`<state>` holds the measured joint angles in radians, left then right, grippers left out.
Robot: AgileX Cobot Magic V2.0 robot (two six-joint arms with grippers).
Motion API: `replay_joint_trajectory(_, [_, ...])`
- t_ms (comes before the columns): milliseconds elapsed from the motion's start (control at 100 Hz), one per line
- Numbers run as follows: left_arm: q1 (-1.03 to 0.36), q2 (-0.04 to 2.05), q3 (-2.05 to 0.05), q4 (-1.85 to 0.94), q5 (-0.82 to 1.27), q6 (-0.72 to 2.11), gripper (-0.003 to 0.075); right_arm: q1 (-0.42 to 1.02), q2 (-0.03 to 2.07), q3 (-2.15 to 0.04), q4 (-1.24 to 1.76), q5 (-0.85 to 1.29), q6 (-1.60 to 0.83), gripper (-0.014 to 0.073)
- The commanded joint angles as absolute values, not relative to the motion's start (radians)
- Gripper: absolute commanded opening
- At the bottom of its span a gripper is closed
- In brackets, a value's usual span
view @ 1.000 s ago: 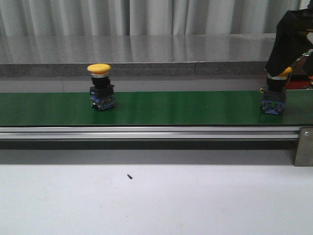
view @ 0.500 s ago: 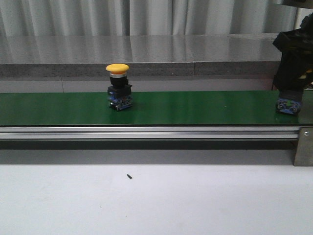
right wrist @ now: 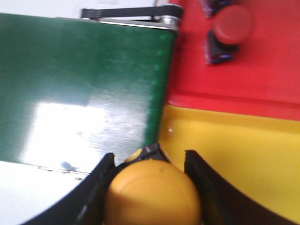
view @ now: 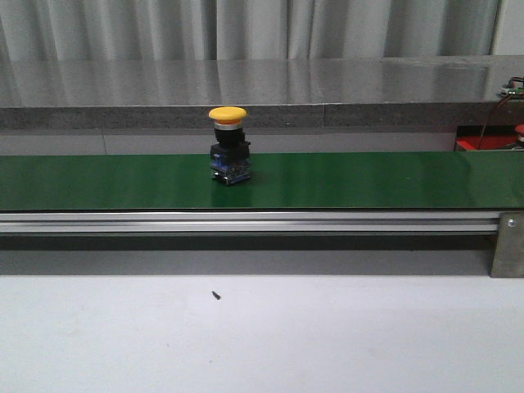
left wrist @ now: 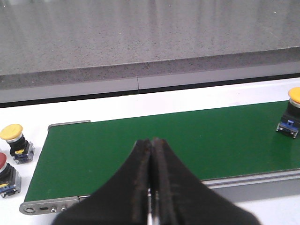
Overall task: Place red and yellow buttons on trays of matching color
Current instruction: 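Lower the yellow button into the yellow tray and open the right gripper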
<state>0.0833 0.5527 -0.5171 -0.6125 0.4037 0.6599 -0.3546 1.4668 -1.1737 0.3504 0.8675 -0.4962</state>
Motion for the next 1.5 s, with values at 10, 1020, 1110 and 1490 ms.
replay_joint_trajectory(10, [0.074, 0.554, -0.544, -0.638, 0.348, 0.652, -0.0020, -0.426, 1.427, -1.180, 0.388, 0.836, -0.495, 0.0267])
replay_joint_trajectory(1020, [0.074, 0.554, -0.544, -0.638, 0.348, 0.652, -0.0020, -0.397, 1.682, -1.031, 0.407, 0.551, -0.522, 0.0394])
replay_joint_trajectory(1110, [0.074, 0.554, -0.544, -0.638, 0.348, 0.652, -0.0020, -0.397, 1.682, -1.031, 0.407, 0.556, -0.522, 0.0482])
replay_joint_trajectory(1490, [0.074, 0.554, -0.544, -0.638, 0.348, 0.652, -0.0020, -0.397, 1.574, -1.058, 0.407, 0.581, -0.522, 0.0531])
